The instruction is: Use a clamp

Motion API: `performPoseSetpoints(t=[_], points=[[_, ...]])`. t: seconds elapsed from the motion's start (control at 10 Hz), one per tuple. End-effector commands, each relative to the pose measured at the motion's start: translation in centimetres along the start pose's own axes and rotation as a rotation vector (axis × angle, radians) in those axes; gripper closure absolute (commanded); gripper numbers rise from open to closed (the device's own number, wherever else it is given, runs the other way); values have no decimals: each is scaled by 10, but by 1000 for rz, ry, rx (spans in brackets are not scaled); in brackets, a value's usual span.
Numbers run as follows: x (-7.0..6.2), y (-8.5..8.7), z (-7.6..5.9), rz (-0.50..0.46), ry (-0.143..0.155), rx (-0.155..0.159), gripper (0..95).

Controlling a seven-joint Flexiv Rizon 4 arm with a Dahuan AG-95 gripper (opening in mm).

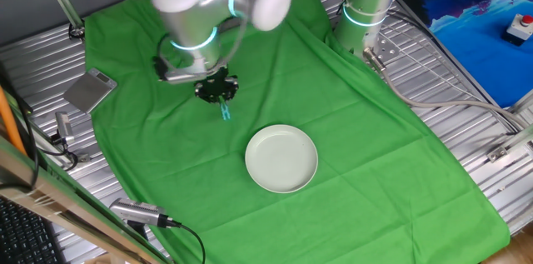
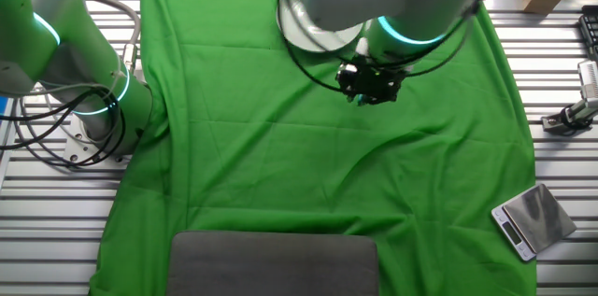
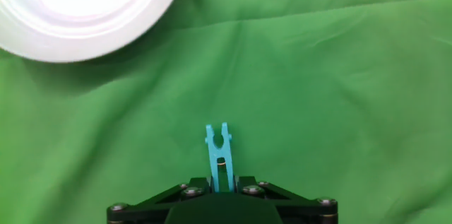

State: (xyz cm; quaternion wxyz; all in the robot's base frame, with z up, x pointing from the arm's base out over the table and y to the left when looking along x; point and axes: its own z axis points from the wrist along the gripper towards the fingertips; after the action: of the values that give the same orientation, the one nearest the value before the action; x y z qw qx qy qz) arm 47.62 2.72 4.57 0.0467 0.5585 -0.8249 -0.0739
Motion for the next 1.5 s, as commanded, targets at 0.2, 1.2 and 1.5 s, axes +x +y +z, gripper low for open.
performPoseSetpoints(t=[0.2,1.2,1.5], points=[[-3,9,-17,160,33,-128,950],[-21,64,-16,539,137,-340,950],[-21,70,-14,581,155,-366,950]])
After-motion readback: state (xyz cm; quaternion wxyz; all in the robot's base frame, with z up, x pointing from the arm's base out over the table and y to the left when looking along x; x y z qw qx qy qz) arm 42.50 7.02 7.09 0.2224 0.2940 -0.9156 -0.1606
